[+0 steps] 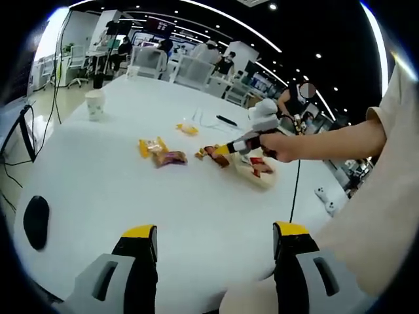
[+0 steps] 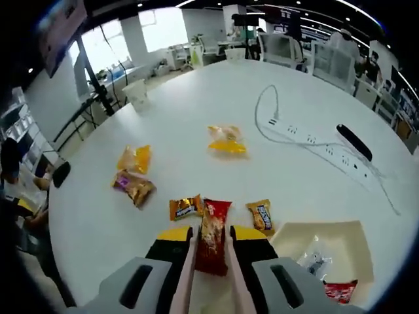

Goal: Place the target food into the container with the food tongs after gripping and lifting it, then release it inside without dropping or visibly crushing the food.

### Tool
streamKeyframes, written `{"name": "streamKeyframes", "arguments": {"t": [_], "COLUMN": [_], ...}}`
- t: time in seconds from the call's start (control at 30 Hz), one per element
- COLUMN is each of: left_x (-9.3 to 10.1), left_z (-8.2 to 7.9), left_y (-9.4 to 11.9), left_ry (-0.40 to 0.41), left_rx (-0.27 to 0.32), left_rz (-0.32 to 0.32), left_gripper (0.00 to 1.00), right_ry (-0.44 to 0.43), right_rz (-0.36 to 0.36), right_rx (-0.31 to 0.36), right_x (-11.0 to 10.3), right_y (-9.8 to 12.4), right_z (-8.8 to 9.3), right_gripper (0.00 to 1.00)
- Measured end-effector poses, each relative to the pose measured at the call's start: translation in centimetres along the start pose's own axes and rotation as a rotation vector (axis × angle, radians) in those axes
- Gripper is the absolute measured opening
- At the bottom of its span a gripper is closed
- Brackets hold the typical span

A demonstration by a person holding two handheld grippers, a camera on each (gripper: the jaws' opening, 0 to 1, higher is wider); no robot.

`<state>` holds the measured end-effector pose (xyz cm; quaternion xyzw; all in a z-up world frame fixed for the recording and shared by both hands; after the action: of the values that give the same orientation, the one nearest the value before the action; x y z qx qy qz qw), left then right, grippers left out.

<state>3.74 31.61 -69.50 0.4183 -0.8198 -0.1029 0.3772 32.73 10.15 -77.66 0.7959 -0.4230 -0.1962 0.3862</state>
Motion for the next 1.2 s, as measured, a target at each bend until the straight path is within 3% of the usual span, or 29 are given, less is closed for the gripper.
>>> {"name": "streamKeyframes", "arguments": {"t": [0.27,0.63,0.9,1.2], "left_x": [0.5,1.4,2.0,2.4], "left_z": [-0.3,-0.3,-0.1,-0.1], "left_y": [0.0,0.4,0.5,0.7], "left_ry": [-0.017,-0.047,-0.067,-0.083], "left_rx": [0.015,0.027,0.028,0.036], "left_rz": [0.009,0.023,0.033,0.036], "left_gripper": [0.71,0.71,0.71,0.71], "right_ry": [-0.029,0.039,0.045,0.035], "right_rz": [0.007,0.022,0.038,0.036], "right_rx": [0.04,0.085,0.149,0.174], "right_x": [0.4,-0.8,-1.4,-1.9], "right_y": [1.6,5.7,8.4,9.7], "right_z": [0.0,0.6,-0.4,-0.9], "right_gripper": [0.22,0.22,0.22,0.22]}}
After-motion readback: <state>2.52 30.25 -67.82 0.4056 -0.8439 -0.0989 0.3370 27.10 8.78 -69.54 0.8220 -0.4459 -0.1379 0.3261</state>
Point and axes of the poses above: the point that each gripper's makers call its tool centre point, and the gripper's own axes: y roughly backward along the fingers, x roughly to its right, z roughly out of its underside, the point moved 8 cm from there along y, roughly backward along the fingers, and after that the axes turned 11 degrees about z, right-handed, at the moved point
